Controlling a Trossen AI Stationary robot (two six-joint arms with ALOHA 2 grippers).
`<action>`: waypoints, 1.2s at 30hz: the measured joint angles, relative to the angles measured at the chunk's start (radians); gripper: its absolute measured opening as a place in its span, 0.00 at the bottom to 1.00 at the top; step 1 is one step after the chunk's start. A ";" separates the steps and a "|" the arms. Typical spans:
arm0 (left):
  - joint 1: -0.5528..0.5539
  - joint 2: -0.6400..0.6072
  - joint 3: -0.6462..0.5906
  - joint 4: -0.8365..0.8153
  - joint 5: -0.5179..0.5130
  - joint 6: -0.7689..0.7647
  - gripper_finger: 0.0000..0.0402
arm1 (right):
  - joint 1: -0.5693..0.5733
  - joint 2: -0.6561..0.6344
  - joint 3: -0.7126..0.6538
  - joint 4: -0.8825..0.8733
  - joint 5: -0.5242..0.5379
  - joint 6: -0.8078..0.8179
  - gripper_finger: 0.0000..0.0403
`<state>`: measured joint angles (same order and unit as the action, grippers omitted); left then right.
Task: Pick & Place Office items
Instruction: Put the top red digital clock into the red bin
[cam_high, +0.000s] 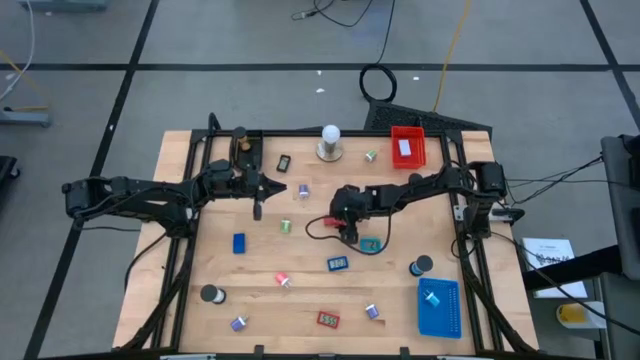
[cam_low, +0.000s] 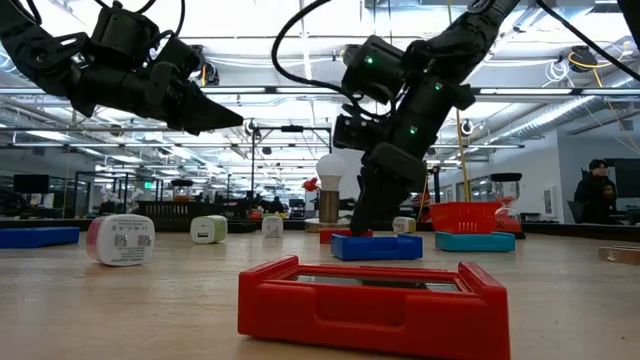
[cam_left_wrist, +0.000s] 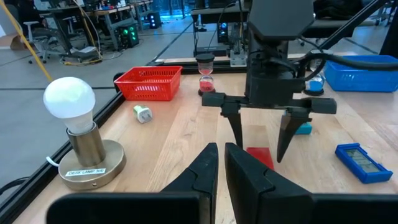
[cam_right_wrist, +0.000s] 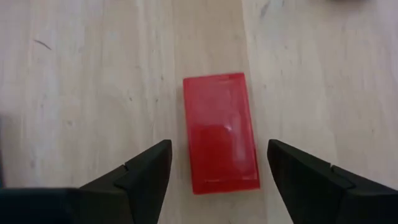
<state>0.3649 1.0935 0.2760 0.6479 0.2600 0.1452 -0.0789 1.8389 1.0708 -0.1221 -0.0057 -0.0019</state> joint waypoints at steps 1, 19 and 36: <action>0.000 0.000 0.000 0.000 0.000 0.000 0.09 | -0.001 0.000 -0.001 0.000 0.000 0.004 0.63; 0.000 0.000 0.000 0.001 0.000 0.000 0.09 | -0.003 0.026 0.000 0.031 -0.020 0.046 0.43; 0.000 0.000 0.000 0.002 0.000 0.000 0.09 | -0.003 -0.203 0.000 -0.074 0.126 0.197 0.39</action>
<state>0.3649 1.0936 0.2760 0.6495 0.2600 0.1452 -0.0814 1.6355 1.0706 -0.1964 0.1200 0.1955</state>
